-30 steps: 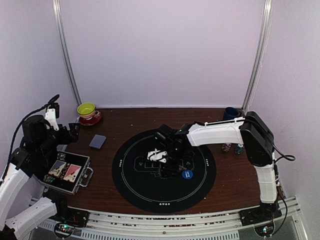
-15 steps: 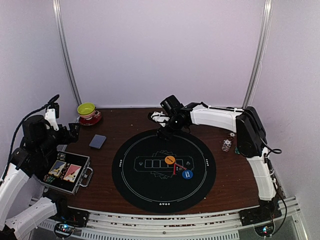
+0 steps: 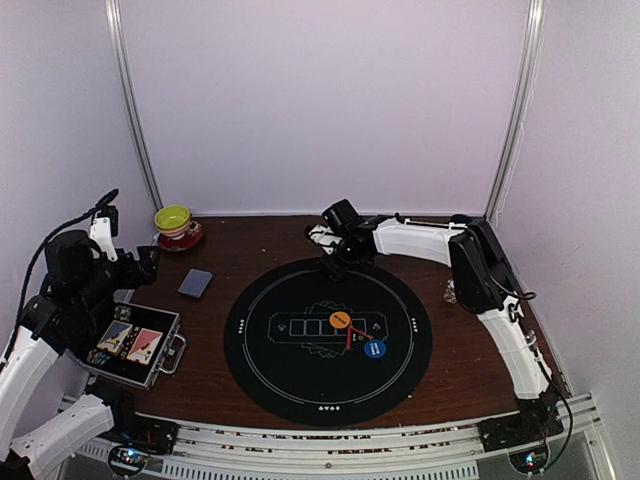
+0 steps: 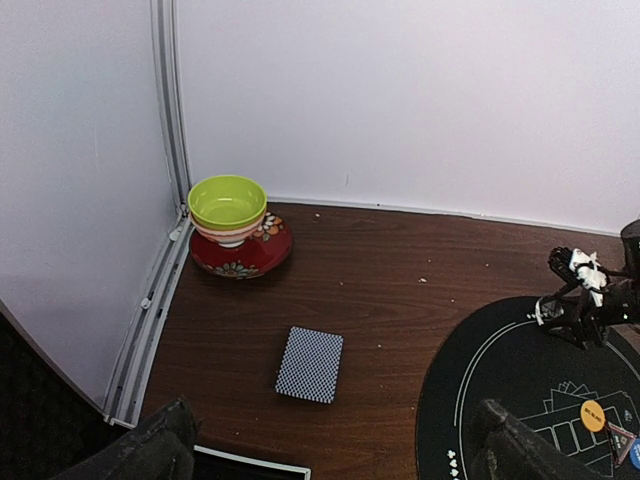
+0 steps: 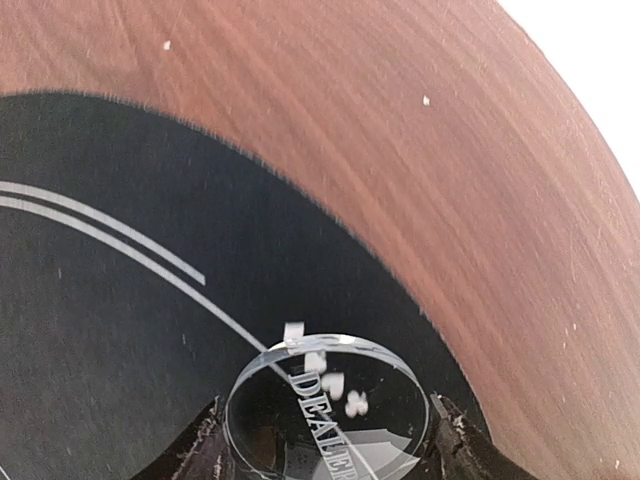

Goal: Distribute texas hold em gaming equipment
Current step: Place the dealer button in the dealer area.

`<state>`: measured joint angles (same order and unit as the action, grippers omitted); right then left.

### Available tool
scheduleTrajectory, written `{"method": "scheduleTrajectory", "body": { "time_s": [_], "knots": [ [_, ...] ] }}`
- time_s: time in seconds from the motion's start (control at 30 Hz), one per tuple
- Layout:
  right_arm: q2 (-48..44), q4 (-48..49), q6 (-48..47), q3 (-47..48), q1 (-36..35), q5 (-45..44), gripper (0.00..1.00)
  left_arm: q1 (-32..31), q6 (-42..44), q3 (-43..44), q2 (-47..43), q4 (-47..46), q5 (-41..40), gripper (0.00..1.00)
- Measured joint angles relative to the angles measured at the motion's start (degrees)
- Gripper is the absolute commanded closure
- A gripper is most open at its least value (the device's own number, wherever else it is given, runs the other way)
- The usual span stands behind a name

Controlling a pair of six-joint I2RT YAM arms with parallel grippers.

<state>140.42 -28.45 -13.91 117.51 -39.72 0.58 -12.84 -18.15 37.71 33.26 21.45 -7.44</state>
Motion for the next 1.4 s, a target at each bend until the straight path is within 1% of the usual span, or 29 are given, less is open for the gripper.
{"method": "scheduleTrajectory", "body": {
  "time_s": [0.13, 0.5, 0.63, 0.93, 1.03, 1.1, 1.23, 1.3, 1.4],
  "knots": [
    [1.8, 0.2, 0.8, 2.5, 0.0, -0.1, 0.49, 0.0, 0.0, 0.0, 0.0, 0.0, 0.0, 0.02],
    [3.7, 1.0, 1.7, 4.0, 0.0, -1.4, 0.43, 0.2, 0.0, 0.0, -0.1, 0.0, 0.0, 0.02],
    [4.3, 0.9, 1.6, 4.9, 0.0, -2.0, 0.32, 0.2, 0.0, 0.0, -0.1, 0.0, 0.0, 0.02],
    [5.0, 1.0, 0.5, 6.2, 0.0, -3.2, 0.12, 0.4, -0.2, 0.0, -0.1, 0.0, 0.0, 0.02],
    [5.0, 0.2, 0.1, 7.0, 0.0, -3.3, 0.02, 0.4, -0.3, 0.0, -0.2, 0.0, 0.0, 0.02],
    [4.9, -1.1, -0.5, 7.5, 0.0, -3.2, 0.00, 0.4, -0.3, 0.0, -0.3, 0.0, 0.0, 0.02],
    [2.1, -4.6, -2.0, 6.9, 0.0, -2.4, 0.00, 0.4, -0.3, 0.0, -0.7, 0.0, 0.0, 0.02],
    [-1.9, -5.7, -2.6, 4.3, 0.0, -1.7, 0.00, 0.4, -0.3, 0.0, -0.8, 0.0, 0.0, 0.02],
    [-12.4, -7.0, -3.7, -2.1, -0.2, -0.2, 0.00, 0.4, -0.3, 0.0, -1.0, 0.0, 0.0, 0.02]
  ]
}}
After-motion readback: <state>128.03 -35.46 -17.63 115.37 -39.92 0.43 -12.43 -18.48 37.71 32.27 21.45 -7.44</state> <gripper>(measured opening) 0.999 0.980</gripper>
